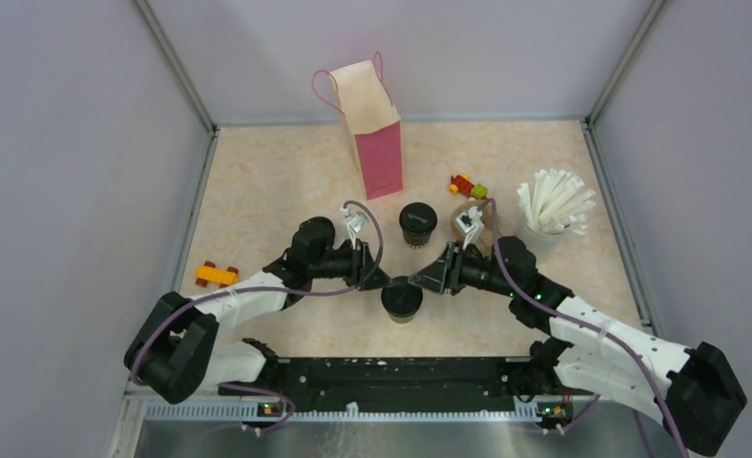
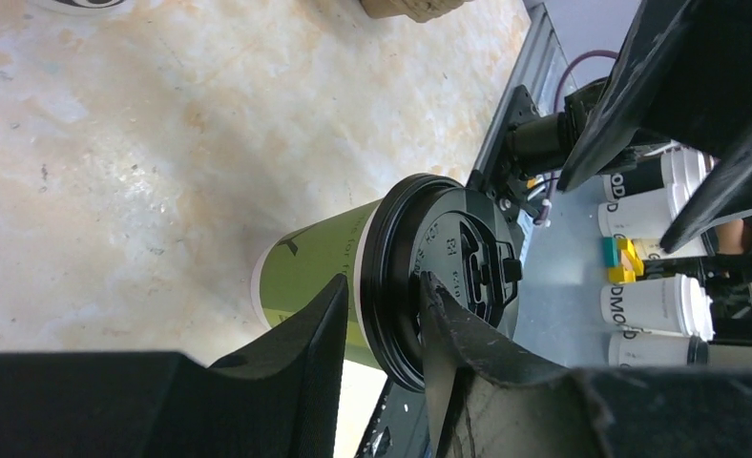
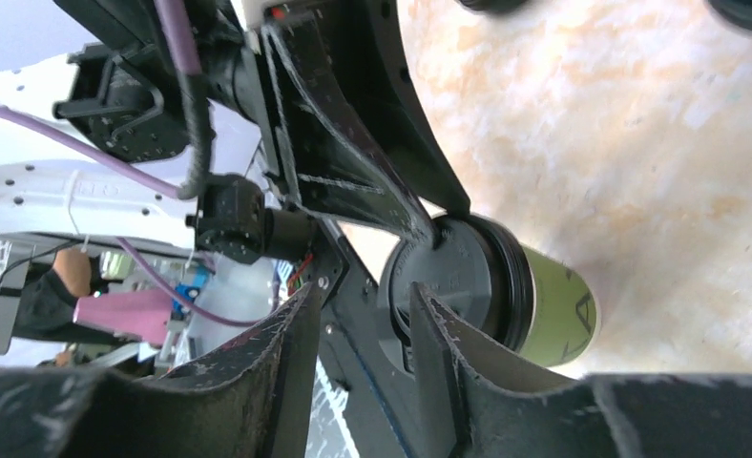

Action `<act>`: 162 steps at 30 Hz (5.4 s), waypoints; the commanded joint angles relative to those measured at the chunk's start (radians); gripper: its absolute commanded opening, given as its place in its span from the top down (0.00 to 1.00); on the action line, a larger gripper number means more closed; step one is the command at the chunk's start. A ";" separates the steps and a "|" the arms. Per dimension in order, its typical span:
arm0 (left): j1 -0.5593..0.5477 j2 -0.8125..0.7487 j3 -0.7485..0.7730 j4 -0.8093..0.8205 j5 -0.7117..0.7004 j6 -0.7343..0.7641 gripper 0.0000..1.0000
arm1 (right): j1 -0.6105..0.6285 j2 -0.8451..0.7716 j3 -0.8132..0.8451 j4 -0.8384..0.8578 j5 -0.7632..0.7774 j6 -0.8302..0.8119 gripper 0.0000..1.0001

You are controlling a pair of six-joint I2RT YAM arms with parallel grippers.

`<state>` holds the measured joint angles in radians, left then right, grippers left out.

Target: Pack the takeout coffee

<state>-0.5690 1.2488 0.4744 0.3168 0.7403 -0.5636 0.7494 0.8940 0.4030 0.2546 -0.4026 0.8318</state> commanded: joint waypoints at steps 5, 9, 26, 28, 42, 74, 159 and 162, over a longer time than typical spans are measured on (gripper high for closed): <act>-0.005 0.088 0.048 0.013 0.099 0.043 0.56 | -0.004 -0.025 0.132 -0.300 0.106 -0.163 0.50; -0.004 0.098 0.108 0.007 0.132 0.048 0.40 | -0.004 -0.015 0.176 -0.355 0.142 -0.233 0.48; -0.011 -0.230 0.069 -0.401 -0.041 0.106 0.26 | -0.021 0.155 0.330 -0.400 0.037 -0.338 0.71; -0.013 -0.250 0.042 -0.396 -0.043 0.092 0.25 | -0.022 0.164 0.338 -0.396 0.023 -0.341 0.71; -0.024 -0.185 -0.071 -0.174 0.005 -0.013 0.33 | -0.072 0.237 0.322 -0.412 -0.033 -0.378 0.51; -0.027 0.128 0.075 0.015 -0.034 0.034 0.47 | -0.071 -0.123 -0.060 -0.177 -0.049 0.004 0.58; -0.164 0.048 0.005 -0.312 -0.304 0.051 0.50 | -0.071 -0.091 -0.395 -0.170 0.160 0.040 0.73; -0.164 0.053 0.004 -0.341 -0.315 0.051 0.51 | -0.071 -0.114 -0.395 -0.241 0.205 0.049 0.73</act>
<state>-0.7341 1.2373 0.5262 0.1478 0.6289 -0.5812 0.6785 0.7464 0.0959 0.3855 -0.3019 0.9394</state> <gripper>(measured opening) 0.503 0.282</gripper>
